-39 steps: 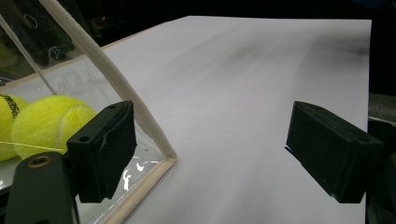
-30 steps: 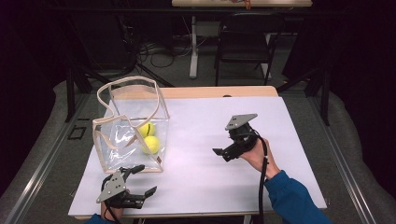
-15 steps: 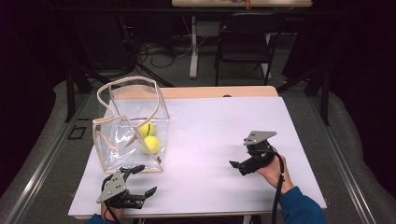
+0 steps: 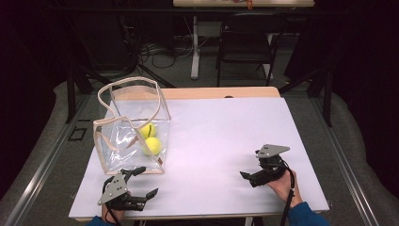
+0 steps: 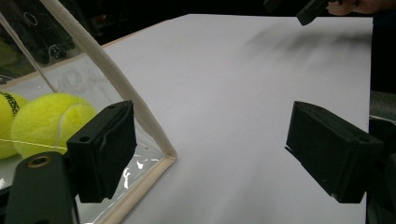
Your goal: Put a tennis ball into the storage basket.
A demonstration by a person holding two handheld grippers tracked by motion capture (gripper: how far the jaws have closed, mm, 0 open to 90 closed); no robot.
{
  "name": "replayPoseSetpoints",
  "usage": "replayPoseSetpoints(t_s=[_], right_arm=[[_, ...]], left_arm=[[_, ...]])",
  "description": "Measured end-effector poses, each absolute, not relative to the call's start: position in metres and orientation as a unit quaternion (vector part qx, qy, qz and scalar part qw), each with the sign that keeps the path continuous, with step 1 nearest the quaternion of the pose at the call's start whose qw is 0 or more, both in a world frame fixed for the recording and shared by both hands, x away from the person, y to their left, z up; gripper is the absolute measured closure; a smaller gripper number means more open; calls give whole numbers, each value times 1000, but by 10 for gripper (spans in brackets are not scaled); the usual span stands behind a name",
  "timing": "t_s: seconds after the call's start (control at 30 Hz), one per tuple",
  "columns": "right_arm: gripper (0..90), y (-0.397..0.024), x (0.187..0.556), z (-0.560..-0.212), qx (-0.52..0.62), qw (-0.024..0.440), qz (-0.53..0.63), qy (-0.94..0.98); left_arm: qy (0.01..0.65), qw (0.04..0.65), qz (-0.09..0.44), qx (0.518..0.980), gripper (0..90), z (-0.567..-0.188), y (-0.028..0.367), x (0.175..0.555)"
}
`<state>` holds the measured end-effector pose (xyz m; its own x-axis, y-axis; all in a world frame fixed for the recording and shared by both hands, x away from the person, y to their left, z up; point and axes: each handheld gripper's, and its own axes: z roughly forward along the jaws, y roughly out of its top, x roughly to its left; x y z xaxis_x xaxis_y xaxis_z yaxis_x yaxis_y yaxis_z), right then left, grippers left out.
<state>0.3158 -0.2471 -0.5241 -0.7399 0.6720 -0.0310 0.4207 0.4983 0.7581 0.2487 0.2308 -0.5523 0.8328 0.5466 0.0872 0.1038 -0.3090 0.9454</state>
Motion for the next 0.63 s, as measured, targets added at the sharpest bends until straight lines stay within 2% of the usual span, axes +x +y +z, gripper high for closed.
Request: replayPoseSetpoints(t_s=[0.63], right_arm=[[0, -257, 298, -539, 338, 174, 403, 832]], left_arm=[[210, 548, 204, 784, 158, -553, 230, 248]])
